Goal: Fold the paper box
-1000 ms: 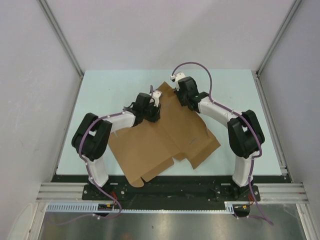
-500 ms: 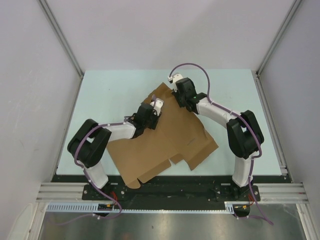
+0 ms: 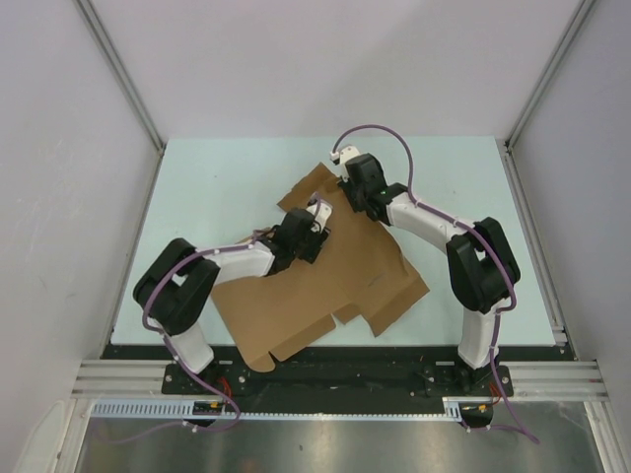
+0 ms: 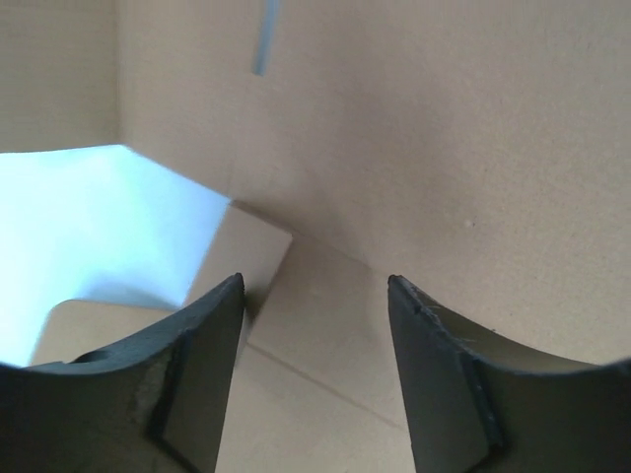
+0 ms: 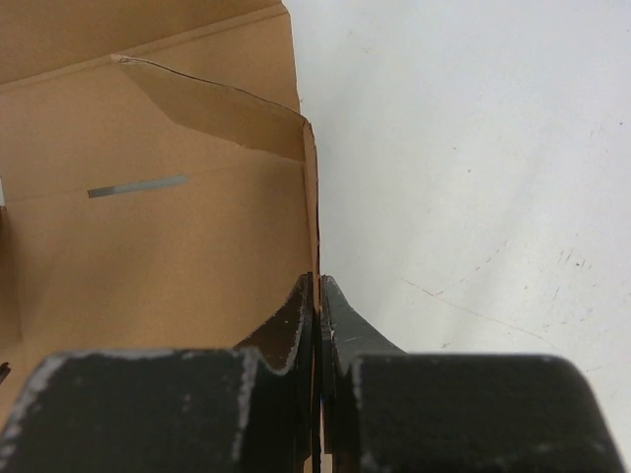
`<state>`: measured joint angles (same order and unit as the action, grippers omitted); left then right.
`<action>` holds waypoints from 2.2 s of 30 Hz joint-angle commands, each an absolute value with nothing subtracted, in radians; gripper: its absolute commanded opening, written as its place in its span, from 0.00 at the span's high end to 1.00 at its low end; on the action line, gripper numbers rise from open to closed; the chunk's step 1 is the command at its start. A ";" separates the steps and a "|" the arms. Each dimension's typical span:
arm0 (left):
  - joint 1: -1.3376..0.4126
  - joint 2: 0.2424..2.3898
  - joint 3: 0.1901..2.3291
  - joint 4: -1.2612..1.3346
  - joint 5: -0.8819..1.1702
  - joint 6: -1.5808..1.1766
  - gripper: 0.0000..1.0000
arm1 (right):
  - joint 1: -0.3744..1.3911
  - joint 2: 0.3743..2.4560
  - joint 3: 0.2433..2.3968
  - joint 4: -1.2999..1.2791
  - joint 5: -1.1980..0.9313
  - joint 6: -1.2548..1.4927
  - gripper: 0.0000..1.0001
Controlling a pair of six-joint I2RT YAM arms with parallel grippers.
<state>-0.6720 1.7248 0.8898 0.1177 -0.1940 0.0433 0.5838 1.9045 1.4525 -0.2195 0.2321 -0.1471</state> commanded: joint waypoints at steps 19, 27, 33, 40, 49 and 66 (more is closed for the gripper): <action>-0.436 1.521 1.182 0.201 -0.373 -0.155 0.20 | 0.707 1.813 1.378 -0.106 0.425 -0.297 1.00; -0.316 1.773 1.344 0.253 -0.198 -0.202 0.21 | 0.811 1.770 1.241 0.096 0.641 -0.532 1.00; -0.239 1.832 1.299 0.353 -0.061 -0.350 0.21 | 0.841 1.779 1.193 0.250 0.712 -0.742 1.00; -0.235 1.925 1.334 0.396 0.017 -0.348 0.21 | 0.871 1.836 1.178 0.457 0.764 -1.007 1.00; -0.233 1.985 1.270 0.550 0.110 -0.443 0.23 | 0.844 1.835 1.166 0.572 0.703 -1.106 1.00; -0.227 2.102 1.218 0.848 0.505 -0.558 0.27 | 0.790 1.764 1.108 0.460 0.545 -0.865 1.00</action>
<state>-0.2306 2.0888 1.2301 0.7406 0.3847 -0.5243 0.7910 1.8244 1.0996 0.4976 0.5835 -0.9733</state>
